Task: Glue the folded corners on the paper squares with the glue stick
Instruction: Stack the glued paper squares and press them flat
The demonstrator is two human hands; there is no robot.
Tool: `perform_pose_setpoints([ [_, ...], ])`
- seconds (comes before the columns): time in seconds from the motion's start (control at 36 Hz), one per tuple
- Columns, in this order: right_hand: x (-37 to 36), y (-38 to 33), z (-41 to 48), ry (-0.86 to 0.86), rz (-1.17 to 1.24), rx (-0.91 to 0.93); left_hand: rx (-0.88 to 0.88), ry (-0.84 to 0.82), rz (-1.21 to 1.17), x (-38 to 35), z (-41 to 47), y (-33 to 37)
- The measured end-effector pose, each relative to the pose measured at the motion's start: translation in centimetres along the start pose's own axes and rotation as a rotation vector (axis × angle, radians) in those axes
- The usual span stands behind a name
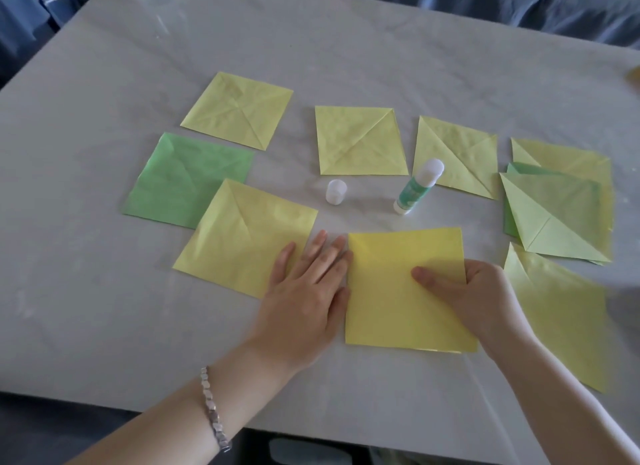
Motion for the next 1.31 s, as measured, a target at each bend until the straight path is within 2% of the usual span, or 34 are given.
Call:
perform_pose_setpoints([
  [0.39,-0.2,0.0,0.1,-0.006,-0.039,0.023,0.004,-0.031,0.039,0.1,0.1,0.2],
  [0.67,-0.4,0.6,0.5,0.022,-0.106,0.054,-0.110,-0.011,0.117,0.5,1.3,1.5],
  [0.92,-0.4,0.5,0.4,0.045,-0.167,0.076,-0.122,-0.012,0.188,-0.2,0.9,1.6],
  [1.14,0.6,0.8,-0.3,0.053,-0.181,0.154,-0.155,-0.151,0.259,0.1,0.9,1.7],
  [1.31,1.4,2.0,-1.0,0.094,-0.130,0.189,-0.093,-0.167,0.256,-0.2,1.0,2.7],
])
Point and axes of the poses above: each hand's wrist, its own z-axis towards the middle knuckle, its own x-axis out of the back of the hand, y = z × x, the point moved 3 cm from there along z, towards the middle knuckle, and after that the axes turned 1 degree about -x, right-handed, at the moved point
